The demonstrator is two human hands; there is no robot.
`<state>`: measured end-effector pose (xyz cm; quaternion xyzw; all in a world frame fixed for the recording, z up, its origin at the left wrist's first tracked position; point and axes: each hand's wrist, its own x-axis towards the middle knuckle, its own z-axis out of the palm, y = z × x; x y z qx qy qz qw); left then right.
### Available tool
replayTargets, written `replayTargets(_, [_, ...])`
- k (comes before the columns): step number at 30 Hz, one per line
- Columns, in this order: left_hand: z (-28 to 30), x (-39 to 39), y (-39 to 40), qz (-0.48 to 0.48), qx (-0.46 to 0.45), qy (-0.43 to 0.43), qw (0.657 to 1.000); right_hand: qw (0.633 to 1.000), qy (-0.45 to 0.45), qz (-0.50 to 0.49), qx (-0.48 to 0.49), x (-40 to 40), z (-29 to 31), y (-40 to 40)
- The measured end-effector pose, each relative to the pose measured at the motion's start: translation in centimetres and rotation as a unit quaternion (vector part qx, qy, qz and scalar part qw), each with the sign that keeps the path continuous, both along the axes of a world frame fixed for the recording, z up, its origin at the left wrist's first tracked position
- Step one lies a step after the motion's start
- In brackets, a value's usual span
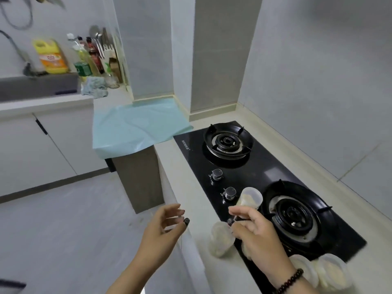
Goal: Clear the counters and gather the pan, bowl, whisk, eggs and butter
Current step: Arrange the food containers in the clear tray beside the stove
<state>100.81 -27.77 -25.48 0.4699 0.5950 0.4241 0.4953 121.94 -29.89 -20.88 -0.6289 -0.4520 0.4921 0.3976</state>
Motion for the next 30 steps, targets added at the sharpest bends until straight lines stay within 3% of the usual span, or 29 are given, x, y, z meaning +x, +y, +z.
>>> replayTargets(6, [2.4,-8.3,1.1,0.043,0.023,-0.032,0.998,0.997,-0.035,0.063,0.026,-8.2,0.9,4.0])
replayTargets(14, [5.1,-23.3,1.7,0.121,0.035,-0.019,0.992,0.987,-0.011,0.157,0.023,-24.2,1.5,8.7])
replayTargets(23, [5.0,-39.8,0.6,0.239,0.036,-0.019,0.97,0.968,0.004,0.249,0.023,-42.1,0.8,12.8])
replayTargets(30, [3.8,-47.3,1.2,0.33,0.02,-0.023,0.943,0.949,-0.007,0.315,0.018,-51.2,0.7,17.3])
